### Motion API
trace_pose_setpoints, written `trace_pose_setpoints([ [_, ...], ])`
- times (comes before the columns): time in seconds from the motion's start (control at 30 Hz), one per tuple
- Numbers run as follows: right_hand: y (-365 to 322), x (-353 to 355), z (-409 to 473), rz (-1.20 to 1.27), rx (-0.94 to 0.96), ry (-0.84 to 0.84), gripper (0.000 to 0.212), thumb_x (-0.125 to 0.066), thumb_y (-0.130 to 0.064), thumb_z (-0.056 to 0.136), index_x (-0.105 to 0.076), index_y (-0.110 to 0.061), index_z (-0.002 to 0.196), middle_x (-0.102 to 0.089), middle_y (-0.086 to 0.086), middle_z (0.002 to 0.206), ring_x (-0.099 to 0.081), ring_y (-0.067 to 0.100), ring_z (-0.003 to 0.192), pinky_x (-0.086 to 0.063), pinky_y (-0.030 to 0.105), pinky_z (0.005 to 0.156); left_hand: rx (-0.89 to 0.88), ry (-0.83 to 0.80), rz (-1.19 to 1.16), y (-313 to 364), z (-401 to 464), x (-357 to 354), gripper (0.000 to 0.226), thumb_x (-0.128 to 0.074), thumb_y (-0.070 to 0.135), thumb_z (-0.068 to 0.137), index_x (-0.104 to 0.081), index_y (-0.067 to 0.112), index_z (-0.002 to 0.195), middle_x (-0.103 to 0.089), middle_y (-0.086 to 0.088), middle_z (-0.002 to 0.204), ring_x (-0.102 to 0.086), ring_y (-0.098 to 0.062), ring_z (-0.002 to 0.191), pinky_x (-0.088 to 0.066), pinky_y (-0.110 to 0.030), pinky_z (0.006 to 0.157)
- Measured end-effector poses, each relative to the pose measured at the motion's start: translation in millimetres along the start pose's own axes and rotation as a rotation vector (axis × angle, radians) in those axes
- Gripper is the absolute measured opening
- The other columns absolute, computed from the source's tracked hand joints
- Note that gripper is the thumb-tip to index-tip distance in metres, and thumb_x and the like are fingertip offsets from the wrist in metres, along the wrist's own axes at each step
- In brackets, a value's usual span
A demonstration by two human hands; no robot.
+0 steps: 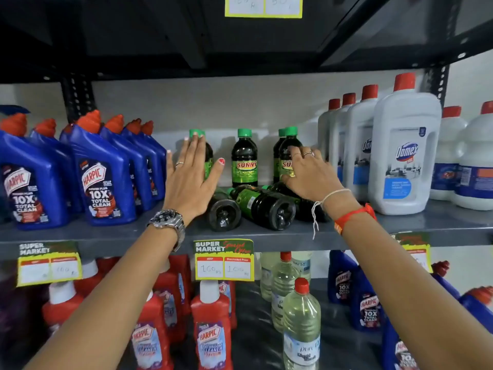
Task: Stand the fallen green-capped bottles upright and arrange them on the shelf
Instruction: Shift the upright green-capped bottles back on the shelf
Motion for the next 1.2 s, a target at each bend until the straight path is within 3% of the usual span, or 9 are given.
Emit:
trace_pose_setpoints([
  [0.17, 7, -31, 5, 0.008, -0.067, -0.245, 0.056, -0.052, -0.036, 0.085, -0.038, -0.006, 0.129, -0.049, 0.023, 0.13, -0.042, 0.039, 0.123, -0.041, 0.046, 0.093, 0.148, -0.122, -0.03, -47, -28, -12, 0.065, -0.015, 0.052, 0.09, -0.006, 0.018, 0.145, -0.002, 0.002, 0.156, 0.003, -0.01, 0.141, 0.004, -0.041, 0.116],
  [0.33, 12, -56, 6, 0.044, -0.102, -0.471, 0.044, -0.052, -0.04, 0.084, -0.053, -0.005, 0.11, -0.062, 0.018, 0.111, -0.057, 0.033, 0.098, -0.045, 0.037, 0.084, 0.254, -0.348, -0.043, -83, -51, -30, 0.062, -0.021, 0.048, 0.092, -0.009, 0.016, 0.144, -0.005, 0.0, 0.156, -0.003, -0.014, 0.142, -0.004, -0.04, 0.116],
  [0.47, 14, -64, 9, 0.003, -0.107, -0.533, 0.04, -0.054, -0.041, 0.082, -0.055, -0.006, 0.103, -0.062, 0.013, 0.101, -0.057, 0.029, 0.091, -0.044, 0.035, 0.08, 0.261, -0.576, 0.04, -95, -64, -50, 0.066, -0.026, 0.051, 0.09, -0.011, 0.014, 0.144, -0.006, -0.002, 0.156, -0.008, -0.017, 0.142, -0.01, -0.038, 0.114],
  [0.57, 16, -66, 13, -0.062, -0.119, -0.527, 0.039, -0.052, -0.043, 0.083, -0.054, -0.009, 0.102, -0.062, 0.011, 0.104, -0.058, 0.029, 0.096, -0.044, 0.035, 0.085, 0.277, -0.682, 0.095, -98, -68, -58, 0.069, -0.033, 0.057, 0.086, -0.027, 0.015, 0.139, -0.024, -0.008, 0.152, -0.028, -0.026, 0.135, -0.026, -0.041, 0.106],
  [0.8, 17, -53, 20, -0.142, -0.175, -0.337, 0.045, -0.058, -0.048, 0.076, -0.052, -0.015, 0.107, -0.059, 0.005, 0.097, -0.057, 0.027, 0.097, -0.037, 0.034, 0.08, 0.261, -0.773, 0.174, -99, -72, -61, 0.072, -0.024, 0.066, 0.077, -0.042, 0.021, 0.13, -0.039, -0.009, 0.144, -0.043, -0.027, 0.122, -0.035, -0.037, 0.091],
  [0.9, 24, -44, 23, -0.079, -0.213, -0.241, 0.046, -0.067, -0.047, 0.066, -0.051, -0.016, 0.097, -0.064, 0.008, 0.101, -0.058, 0.03, 0.095, -0.039, 0.033, 0.077, 0.282, -0.712, 0.144, -101, -72, -58, 0.063, -0.029, 0.064, 0.081, -0.05, 0.019, 0.12, -0.051, -0.009, 0.131, -0.052, -0.024, 0.102, -0.035, -0.032, 0.074],
  [0.97, 30, -29, 25, 0.003, -0.268, -0.113, 0.06, -0.074, -0.052, 0.056, -0.055, -0.016, 0.1, -0.065, 0.01, 0.1, -0.06, 0.032, 0.097, -0.04, 0.033, 0.073, 0.27, -0.696, 0.142, -101, -71, -58, 0.06, -0.029, 0.064, 0.081, -0.052, 0.02, 0.115, -0.054, -0.008, 0.126, -0.052, -0.02, 0.093, -0.038, -0.032, 0.072],
  [1.1, 43, 10, 23, 0.249, -0.361, 0.246, 0.078, -0.076, -0.054, 0.05, -0.053, -0.015, 0.114, -0.068, 0.014, 0.102, -0.062, 0.037, 0.097, -0.043, 0.035, 0.071, 0.254, -0.678, 0.162, -102, -70, -58, 0.065, -0.028, 0.065, 0.081, -0.045, 0.022, 0.126, -0.049, -0.006, 0.134, -0.052, -0.024, 0.109, -0.038, -0.033, 0.074],
  [1.2, 46, 32, 10, 0.435, -0.346, 0.476, 0.083, -0.074, -0.054, 0.05, -0.046, -0.014, 0.116, -0.068, 0.011, 0.099, -0.063, 0.035, 0.095, -0.045, 0.036, 0.073, 0.218, -0.663, 0.176, -97, -70, -54, 0.062, -0.026, 0.063, 0.084, -0.046, 0.022, 0.125, -0.051, -0.006, 0.131, -0.053, -0.024, 0.106, -0.036, -0.032, 0.069],
])
Point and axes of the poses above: each hand's wrist, its own z-axis towards the middle knuckle, its own x-axis out of the back of the hand, y = z × x, the point moved 9 cm from there along z, towards the middle knuckle
